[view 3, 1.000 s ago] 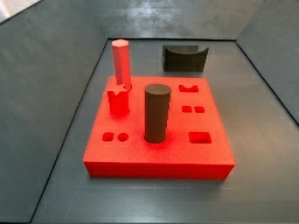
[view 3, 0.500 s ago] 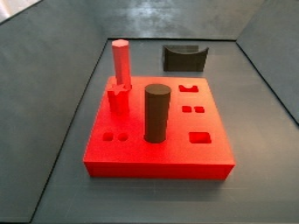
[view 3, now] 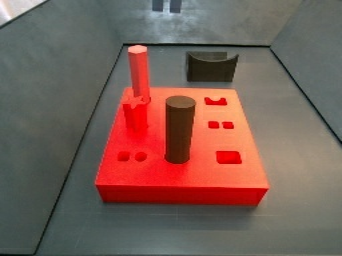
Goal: Pick up the double-square object. Move up. Rotate the double-square object. Place the double-square object on the fixture. Regrasp the double-square object. Move to above the board. Insert the double-square object.
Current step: Move to above the board, then insert the double-square object.
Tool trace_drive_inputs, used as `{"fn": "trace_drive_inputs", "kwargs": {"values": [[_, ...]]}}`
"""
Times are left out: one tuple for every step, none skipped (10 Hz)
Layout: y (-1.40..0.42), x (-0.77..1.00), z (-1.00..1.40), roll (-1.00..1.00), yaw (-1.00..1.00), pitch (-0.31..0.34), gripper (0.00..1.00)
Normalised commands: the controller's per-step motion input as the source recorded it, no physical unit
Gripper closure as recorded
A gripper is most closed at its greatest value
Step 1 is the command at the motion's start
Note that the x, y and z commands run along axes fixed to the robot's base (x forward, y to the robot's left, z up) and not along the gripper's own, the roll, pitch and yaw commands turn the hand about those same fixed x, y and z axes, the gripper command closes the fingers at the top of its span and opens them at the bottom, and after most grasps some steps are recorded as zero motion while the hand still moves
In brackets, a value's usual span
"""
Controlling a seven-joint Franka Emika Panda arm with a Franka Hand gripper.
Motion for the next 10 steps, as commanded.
{"fn": "trace_drive_inputs", "kwargs": {"values": [[0.02,-0.06,0.01,-0.73,-0.02,0.004,1.00],[0.01,-0.05,0.01,-0.45,-0.01,-0.013,1.00],[0.01,-0.04,0.00,-0.30,-0.01,-0.019,1.00],[0.02,-0.03,0.00,-0.20,-0.01,-0.020,1.00],[0.00,0.00,-0.02,0.00,0.00,0.000,1.00],[0.08,0.46,-0.09,-0.01,-0.12,0.144,1.00],[0.00,0.83,-0.33,-0.06,-0.10,0.206,1.00],[0.00,0.96,-0.56,-0.14,0.00,0.164,1.00],[-0.05,1.00,-0.63,-0.20,0.00,0.023,1.00],[-0.07,1.00,-0.69,-0.18,0.00,0.006,1.00]]}}
